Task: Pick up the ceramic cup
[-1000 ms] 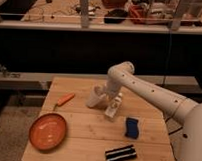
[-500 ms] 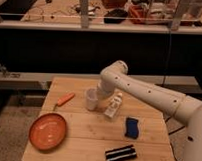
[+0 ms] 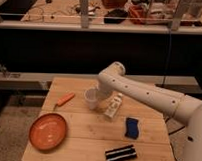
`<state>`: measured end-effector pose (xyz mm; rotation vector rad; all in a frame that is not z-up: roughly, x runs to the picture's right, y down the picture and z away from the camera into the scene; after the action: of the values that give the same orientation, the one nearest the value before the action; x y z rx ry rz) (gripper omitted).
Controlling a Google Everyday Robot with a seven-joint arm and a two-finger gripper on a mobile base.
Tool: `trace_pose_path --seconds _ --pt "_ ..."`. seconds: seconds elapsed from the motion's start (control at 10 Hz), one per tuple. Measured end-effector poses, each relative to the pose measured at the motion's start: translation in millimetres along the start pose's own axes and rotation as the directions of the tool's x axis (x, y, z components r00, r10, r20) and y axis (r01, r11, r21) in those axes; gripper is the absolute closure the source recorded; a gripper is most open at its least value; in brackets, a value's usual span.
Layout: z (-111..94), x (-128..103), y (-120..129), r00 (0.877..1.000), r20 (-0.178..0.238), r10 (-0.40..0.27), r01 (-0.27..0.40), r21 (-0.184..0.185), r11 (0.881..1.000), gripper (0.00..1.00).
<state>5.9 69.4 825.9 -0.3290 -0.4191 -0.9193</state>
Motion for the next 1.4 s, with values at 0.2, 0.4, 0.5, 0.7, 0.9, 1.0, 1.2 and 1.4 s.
trace_pose_path --seconds 0.2,0.4,0.5,0.7,0.9,1.0,1.2,1.4 --pt "-15 1 -7 1.000 0.005 -0.010 0.010 0.000 1.000 1.00" --pt "-31 3 -11 1.000 0.002 -0.018 0.018 -0.001 1.000 1.00" --pt "-32 4 -12 1.000 0.001 -0.021 0.021 0.000 1.000 1.00" --pt "-34 2 -14 0.999 0.015 -0.037 0.037 0.001 0.999 1.00" --pt "-46 2 -18 0.998 0.025 -0.050 0.050 0.001 0.999 1.00" --pt "-47 1 -18 0.998 0.028 -0.054 0.054 0.001 0.999 1.00" --pt "-50 2 -18 0.997 0.036 -0.063 0.063 0.000 0.998 1.00" --pt "-58 3 -20 0.997 0.041 -0.068 0.068 0.001 0.998 1.00"
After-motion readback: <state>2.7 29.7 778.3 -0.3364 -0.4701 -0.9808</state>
